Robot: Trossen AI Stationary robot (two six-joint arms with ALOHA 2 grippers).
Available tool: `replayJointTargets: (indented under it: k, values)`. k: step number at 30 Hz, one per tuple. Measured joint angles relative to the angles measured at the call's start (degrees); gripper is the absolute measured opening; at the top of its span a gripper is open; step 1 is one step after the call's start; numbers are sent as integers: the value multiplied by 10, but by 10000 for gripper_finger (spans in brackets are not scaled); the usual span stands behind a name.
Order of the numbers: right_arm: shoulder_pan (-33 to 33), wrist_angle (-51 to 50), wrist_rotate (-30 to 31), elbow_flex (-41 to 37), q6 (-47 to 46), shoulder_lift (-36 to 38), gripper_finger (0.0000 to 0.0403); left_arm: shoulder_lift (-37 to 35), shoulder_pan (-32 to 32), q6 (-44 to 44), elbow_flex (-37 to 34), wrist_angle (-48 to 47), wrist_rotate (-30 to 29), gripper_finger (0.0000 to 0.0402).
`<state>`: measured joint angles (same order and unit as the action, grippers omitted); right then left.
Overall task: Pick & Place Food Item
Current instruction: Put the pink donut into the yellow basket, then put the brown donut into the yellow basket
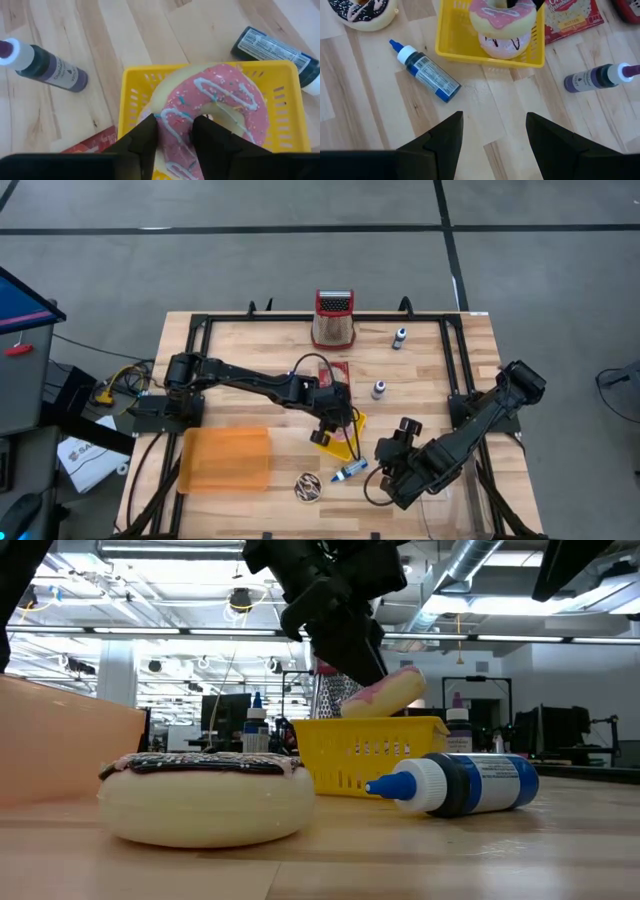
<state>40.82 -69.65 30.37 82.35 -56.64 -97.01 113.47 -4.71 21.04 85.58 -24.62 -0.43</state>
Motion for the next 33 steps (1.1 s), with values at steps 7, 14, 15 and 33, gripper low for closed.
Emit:
replayJointTargets:
  k: [7,14,15,33]
  values:
    - [2,-1,0,0,-4,0,210,19,2,9,0,16,-2,142]
    - [4,-4,2,0,-4,0,210,17,7,16,0,13,-21,151]
    - [4,-5,2,0,-4,0,210,18,10,15,0,12,-22,154]
    - [4,-7,16,0,-4,0,210,20,13,26,8,-9,-60,203]
